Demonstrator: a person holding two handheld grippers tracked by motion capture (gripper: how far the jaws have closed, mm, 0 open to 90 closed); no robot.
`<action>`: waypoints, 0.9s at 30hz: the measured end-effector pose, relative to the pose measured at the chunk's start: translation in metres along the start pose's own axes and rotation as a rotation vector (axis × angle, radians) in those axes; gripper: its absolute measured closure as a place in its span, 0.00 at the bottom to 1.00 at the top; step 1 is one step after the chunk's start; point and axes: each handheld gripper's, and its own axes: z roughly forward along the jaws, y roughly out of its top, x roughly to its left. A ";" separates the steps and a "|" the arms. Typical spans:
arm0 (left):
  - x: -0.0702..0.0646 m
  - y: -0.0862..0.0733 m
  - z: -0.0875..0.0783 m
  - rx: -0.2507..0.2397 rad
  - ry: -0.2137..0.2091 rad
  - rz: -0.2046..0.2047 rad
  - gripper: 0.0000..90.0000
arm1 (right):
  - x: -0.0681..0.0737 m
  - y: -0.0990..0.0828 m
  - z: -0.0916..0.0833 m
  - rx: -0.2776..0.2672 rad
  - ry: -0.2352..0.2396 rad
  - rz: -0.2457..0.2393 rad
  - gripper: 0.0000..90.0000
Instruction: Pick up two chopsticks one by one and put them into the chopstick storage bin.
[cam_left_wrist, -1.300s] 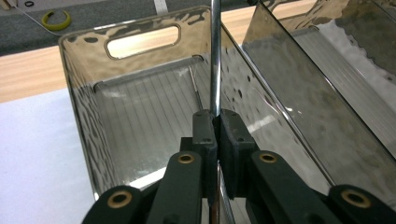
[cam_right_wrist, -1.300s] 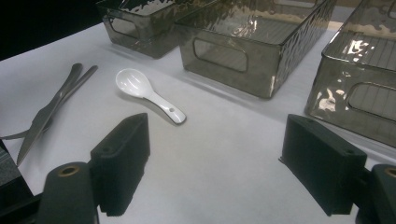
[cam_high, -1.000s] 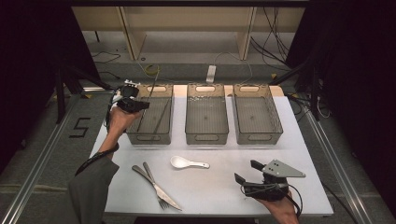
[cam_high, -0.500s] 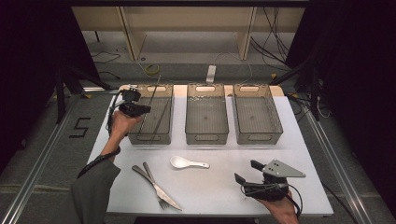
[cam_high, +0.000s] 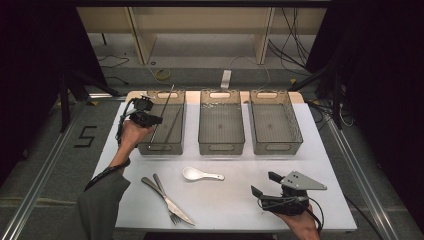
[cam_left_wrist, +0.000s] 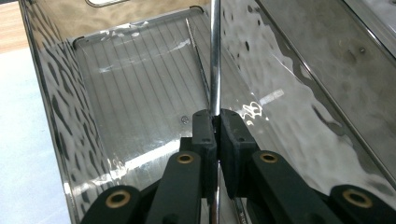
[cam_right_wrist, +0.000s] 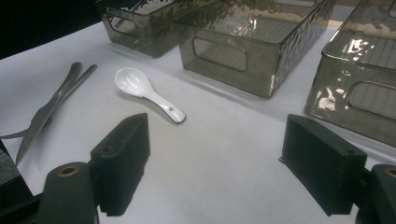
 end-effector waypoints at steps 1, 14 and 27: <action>0.000 0.000 0.000 0.005 -0.002 0.002 0.93 | 0.000 0.000 0.000 0.000 0.000 0.000 0.27; 0.001 -0.003 0.001 0.003 0.014 -0.008 0.88 | 0.000 0.000 0.000 -0.001 -0.001 0.000 0.27; -0.021 -0.011 -0.027 -0.041 -0.096 0.018 0.52 | 0.000 0.000 0.000 -0.002 -0.005 0.006 0.27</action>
